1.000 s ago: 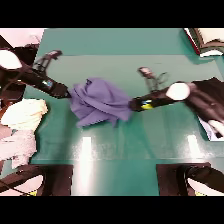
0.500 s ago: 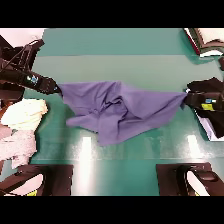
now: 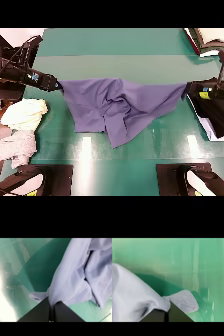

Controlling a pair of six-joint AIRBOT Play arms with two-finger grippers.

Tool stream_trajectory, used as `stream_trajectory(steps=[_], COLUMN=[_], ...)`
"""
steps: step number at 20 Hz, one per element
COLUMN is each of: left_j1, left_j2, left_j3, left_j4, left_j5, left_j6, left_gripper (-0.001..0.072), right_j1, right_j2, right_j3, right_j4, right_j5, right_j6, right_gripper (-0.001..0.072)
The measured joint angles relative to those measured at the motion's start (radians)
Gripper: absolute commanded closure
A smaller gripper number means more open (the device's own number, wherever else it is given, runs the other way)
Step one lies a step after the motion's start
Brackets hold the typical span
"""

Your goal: Fold the shirts.

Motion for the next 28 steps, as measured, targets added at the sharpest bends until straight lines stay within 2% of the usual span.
stream_trajectory(steps=[1, 2, 3, 4, 6, 8, 9, 15, 21, 25, 28], left_j1=[0.0, 0.0, 0.0, 0.0, 0.0, 0.003, 0.011, 0.152, 0.263, 0.277, 0.28], left_j2=[-0.006, -0.016, -0.026, -0.04, -0.07, -0.101, -0.116, -0.158, -0.167, -0.203, -0.235], left_j3=[0.0, -0.001, -0.002, -0.004, -0.006, -0.006, -0.007, -0.124, -0.408, -0.47, -0.484], left_j4=[0.0, 0.0, 0.0, 0.001, 0.008, 0.032, 0.042, 0.029, -0.125, -0.227, -0.292], left_j5=[0.006, 0.016, 0.026, 0.035, 0.054, 0.065, 0.067, 0.08, 0.247, 0.338, 0.357], left_j6=[0.0, 0.001, 0.003, 0.004, 0.004, 0.003, 0.003, 0.0, 0.055, 0.103, 0.122], left_gripper=[0.068, 0.0677, 0.0461, 0.0146, 0.0158, 0.0158, 0.0158, 0.0158, 0.016, 0.016, 0.016], right_j1=[0.004, 0.006, 0.008, 0.008, -0.007, -0.033, -0.049, -0.113, -0.047, 0.011, 0.04], right_j2=[-0.031, -0.062, -0.096, -0.129, -0.195, -0.238, -0.246, -0.127, 0.059, 0.123, 0.153], right_j3=[0.034, 0.068, 0.105, 0.139, 0.206, 0.258, 0.276, 0.196, -0.001, -0.075, -0.1], right_j4=[0.0, -0.001, 0.0, -0.001, -0.002, -0.003, -0.001, 0.0, 0.041, 0.1, 0.119], right_j5=[-0.011, -0.011, -0.005, 0.016, 0.081, 0.159, 0.197, 0.351, 0.343, 0.328, 0.316], right_j6=[0.0, 0.0, 0.0, -0.001, -0.002, -0.003, -0.008, -0.05, -0.066, -0.069, -0.069], right_gripper=[0.0695, 0.063, 0.0333, 0.0228, 0.023, 0.0328, 0.0343, 0.0343, 0.0344, 0.0344, 0.0344])
